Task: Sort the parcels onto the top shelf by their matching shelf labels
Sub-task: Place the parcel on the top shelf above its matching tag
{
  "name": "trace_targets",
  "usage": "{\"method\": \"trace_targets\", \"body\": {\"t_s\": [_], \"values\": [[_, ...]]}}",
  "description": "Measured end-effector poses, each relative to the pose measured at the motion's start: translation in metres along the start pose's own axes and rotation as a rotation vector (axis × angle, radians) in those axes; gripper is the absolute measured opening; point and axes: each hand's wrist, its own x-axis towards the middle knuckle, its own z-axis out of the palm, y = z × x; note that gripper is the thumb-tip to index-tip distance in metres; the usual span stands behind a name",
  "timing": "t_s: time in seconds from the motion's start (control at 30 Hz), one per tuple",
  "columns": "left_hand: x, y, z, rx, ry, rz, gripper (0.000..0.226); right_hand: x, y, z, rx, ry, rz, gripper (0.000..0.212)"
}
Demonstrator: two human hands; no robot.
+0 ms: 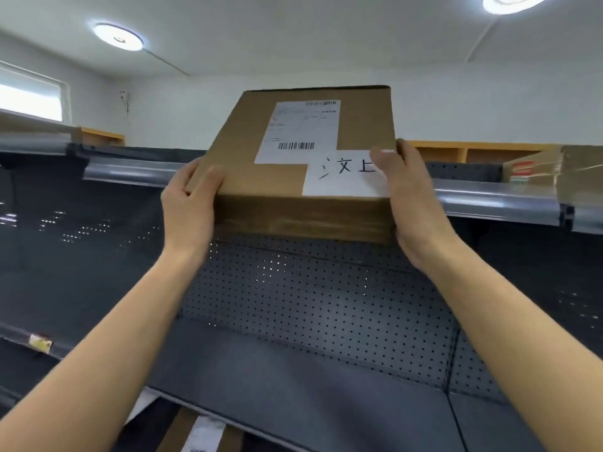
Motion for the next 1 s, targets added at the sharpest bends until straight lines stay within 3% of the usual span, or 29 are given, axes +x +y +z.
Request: {"method": "trace_targets", "body": {"t_s": [0.1, 0.23, 0.4, 0.53, 0.6, 0.8, 0.9, 1.0], "values": [[0.040, 0.002, 0.016, -0.030, 0.009, -0.096, 0.045, 0.042, -0.019, 0.007, 0.004, -0.057, 0.140, 0.062], [0.084, 0.001, 0.037, 0.001, -0.007, -0.140, 0.020, 0.078, -0.032, 0.013, -0.006, -0.047, 0.201, 0.065], [0.122, -0.005, 0.054, 0.065, -0.107, -0.191, 0.024, 0.110, -0.022, 0.013, 0.037, -0.026, 0.218, 0.036], [0.145, -0.015, 0.062, 0.053, -0.117, -0.209, 0.024, 0.126, -0.008, 0.011, -0.055, -0.086, 0.183, 0.054], [0.154, -0.023, 0.066, 0.085, -0.155, -0.220, 0.030, 0.133, -0.002, 0.013, -0.046, -0.083, 0.197, 0.066], [0.177, -0.040, 0.079, 0.331, -0.290, -0.290, 0.068, 0.152, 0.013, 0.016, -0.122, -0.053, 0.278, 0.050], [0.186, -0.048, 0.083, 0.371, -0.372, -0.278, 0.070, 0.156, 0.018, 0.009, -0.245, -0.127, 0.304, 0.035], [0.195, -0.061, 0.080, 0.392, -0.428, -0.271, 0.075, 0.159, 0.022, 0.006, -0.388, -0.159, 0.265, 0.043]]}}
